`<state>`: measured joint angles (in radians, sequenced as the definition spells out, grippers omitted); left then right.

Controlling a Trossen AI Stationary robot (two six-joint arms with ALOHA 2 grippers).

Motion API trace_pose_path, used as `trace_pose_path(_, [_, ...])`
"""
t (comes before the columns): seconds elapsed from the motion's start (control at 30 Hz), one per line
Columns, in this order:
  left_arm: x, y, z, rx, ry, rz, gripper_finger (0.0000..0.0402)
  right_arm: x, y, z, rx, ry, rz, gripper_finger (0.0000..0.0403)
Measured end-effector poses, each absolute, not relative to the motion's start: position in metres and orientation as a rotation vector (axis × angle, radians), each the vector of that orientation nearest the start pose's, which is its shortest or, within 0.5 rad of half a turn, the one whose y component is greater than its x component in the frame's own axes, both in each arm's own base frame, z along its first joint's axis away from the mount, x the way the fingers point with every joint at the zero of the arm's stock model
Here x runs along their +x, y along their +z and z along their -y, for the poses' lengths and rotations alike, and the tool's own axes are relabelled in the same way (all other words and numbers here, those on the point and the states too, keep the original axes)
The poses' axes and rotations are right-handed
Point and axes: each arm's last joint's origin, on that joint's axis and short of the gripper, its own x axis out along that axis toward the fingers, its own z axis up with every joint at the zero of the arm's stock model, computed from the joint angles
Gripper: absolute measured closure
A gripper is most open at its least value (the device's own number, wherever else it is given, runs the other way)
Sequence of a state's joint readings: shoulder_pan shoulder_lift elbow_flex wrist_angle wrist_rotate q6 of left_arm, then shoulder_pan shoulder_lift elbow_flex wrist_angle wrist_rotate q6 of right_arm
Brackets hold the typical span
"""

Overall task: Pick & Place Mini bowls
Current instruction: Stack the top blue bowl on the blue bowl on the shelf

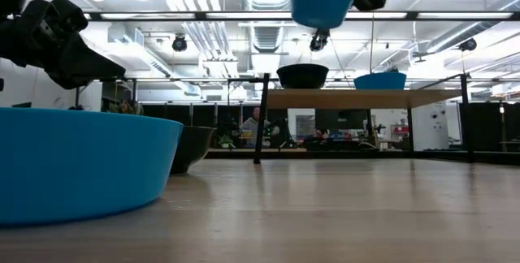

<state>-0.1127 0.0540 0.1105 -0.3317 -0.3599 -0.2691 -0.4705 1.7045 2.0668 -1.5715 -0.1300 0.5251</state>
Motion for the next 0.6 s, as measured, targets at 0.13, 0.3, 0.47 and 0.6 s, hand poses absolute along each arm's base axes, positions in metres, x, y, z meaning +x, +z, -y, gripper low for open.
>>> trace_pose_path(0.13, [0.089, 0.166, 0.000, -0.202, 0.280, -0.233, 0.0401, 0.248, 0.422, 0.154, 0.891, -0.701, -1.015, 0.0394])
trace_pose_path(0.3, [0.089, 0.166, 0.000, -0.202, 0.280, -0.234, 0.0401, 0.227, 0.423, 0.181, 0.919, -0.774, -0.978, 0.0394])
trace_pose_path(0.47, [0.089, 0.166, 0.000, -0.202, 0.280, -0.233, 0.0401, 0.204, 0.422, 0.207, 0.962, -0.860, -0.941, 0.0394])
trace_pose_path(0.6, [0.089, 0.166, 0.000, -0.202, 0.280, -0.233, 0.0401, 0.185, 0.424, 0.221, 1.002, -0.928, -0.902, 0.0394])
